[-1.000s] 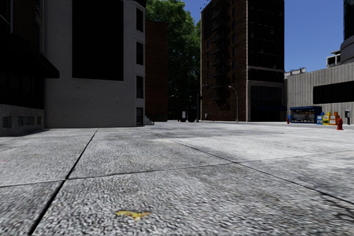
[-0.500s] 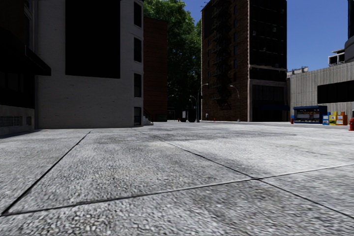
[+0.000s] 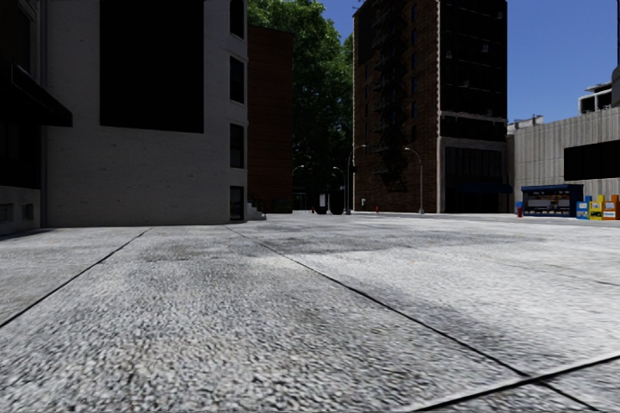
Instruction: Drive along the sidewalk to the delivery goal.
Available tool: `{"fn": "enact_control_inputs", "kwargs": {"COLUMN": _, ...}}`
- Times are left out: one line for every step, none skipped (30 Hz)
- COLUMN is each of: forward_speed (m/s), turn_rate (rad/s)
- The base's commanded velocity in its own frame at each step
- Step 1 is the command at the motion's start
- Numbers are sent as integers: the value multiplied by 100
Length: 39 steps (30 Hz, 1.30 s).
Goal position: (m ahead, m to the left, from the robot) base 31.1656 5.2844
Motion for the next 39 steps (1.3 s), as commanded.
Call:
{"fn": "enact_control_inputs", "kwargs": {"forward_speed": 200, "turn_rate": 0}}
{"fn": "enact_control_inputs", "kwargs": {"forward_speed": 200, "turn_rate": 0}}
{"fn": "enact_control_inputs", "kwargs": {"forward_speed": 200, "turn_rate": 0}}
{"fn": "enact_control_inputs", "kwargs": {"forward_speed": 200, "turn_rate": 0}}
{"fn": "enact_control_inputs", "kwargs": {"forward_speed": 200, "turn_rate": 0}}
{"fn": "enact_control_inputs", "kwargs": {"forward_speed": 200, "turn_rate": 0}}
{"fn": "enact_control_inputs", "kwargs": {"forward_speed": 200, "turn_rate": 0}}
{"fn": "enact_control_inputs", "kwargs": {"forward_speed": 200, "turn_rate": 0}}
{"fn": "enact_control_inputs", "kwargs": {"forward_speed": 200, "turn_rate": 0}}
{"fn": "enact_control_inputs", "kwargs": {"forward_speed": 200, "turn_rate": 0}}
{"fn": "enact_control_inputs", "kwargs": {"forward_speed": 200, "turn_rate": 0}}
{"fn": "enact_control_inputs", "kwargs": {"forward_speed": 200, "turn_rate": 0}}
{"fn": "enact_control_inputs", "kwargs": {"forward_speed": 200, "turn_rate": 0}}
{"fn": "enact_control_inputs", "kwargs": {"forward_speed": 200, "turn_rate": 0}}
{"fn": "enact_control_inputs", "kwargs": {"forward_speed": 200, "turn_rate": 0}}
{"fn": "enact_control_inputs", "kwargs": {"forward_speed": 200, "turn_rate": 0}}
{"fn": "enact_control_inputs", "kwargs": {"forward_speed": 200, "turn_rate": 0}}
{"fn": "enact_control_inputs", "kwargs": {"forward_speed": 200, "turn_rate": 0}}
{"fn": "enact_control_inputs", "kwargs": {"forward_speed": 200, "turn_rate": 0}}
{"fn": "enact_control_inputs", "kwargs": {"forward_speed": 200, "turn_rate": 0}}
{"fn": "enact_control_inputs", "kwargs": {"forward_speed": 200, "turn_rate": 0}}
{"fn": "enact_control_inputs", "kwargs": {"forward_speed": 200, "turn_rate": 0}}
{"fn": "enact_control_inputs", "kwargs": {"forward_speed": 200, "turn_rate": 0}}
{"fn": "enact_control_inputs", "kwargs": {"forward_speed": 200, "turn_rate": 0}}
{"fn": "enact_control_inputs", "kwargs": {"forward_speed": 200, "turn_rate": 0}}
{"fn": "enact_control_inputs", "kwargs": {"forward_speed": 200, "turn_rate": 0}}
{"fn": "enact_control_inputs", "kwargs": {"forward_speed": 200, "turn_rate": 0}}
{"fn": "enact_control_inputs", "kwargs": {"forward_speed": 200, "turn_rate": 0}}
{"fn": "enact_control_inputs", "kwargs": {"forward_speed": 200, "turn_rate": 0}}
{"fn": "enact_control_inputs", "kwargs": {"forward_speed": 200, "turn_rate": 0}}
{"fn": "enact_control_inputs", "kwargs": {"forward_speed": 200, "turn_rate": 0}}
{"fn": "enact_control_inputs", "kwargs": {"forward_speed": 200, "turn_rate": 0}}
{"fn": "enact_control_inputs", "kwargs": {"forward_speed": 200, "turn_rate": 0}}
{"fn": "enact_control_inputs", "kwargs": {"forward_speed": 200, "turn_rate": 0}}
{"fn": "enact_control_inputs", "kwargs": {"forward_speed": 200, "turn_rate": 0}}
{"fn": "enact_control_inputs", "kwargs": {"forward_speed": 200, "turn_rate": 0}}
{"fn": "enact_control_inputs", "kwargs": {"forward_speed": 200, "turn_rate": 0}}
{"fn": "enact_control_inputs", "kwargs": {"forward_speed": 200, "turn_rate": 0}}
{"fn": "enact_control_inputs", "kwargs": {"forward_speed": 200, "turn_rate": 0}}
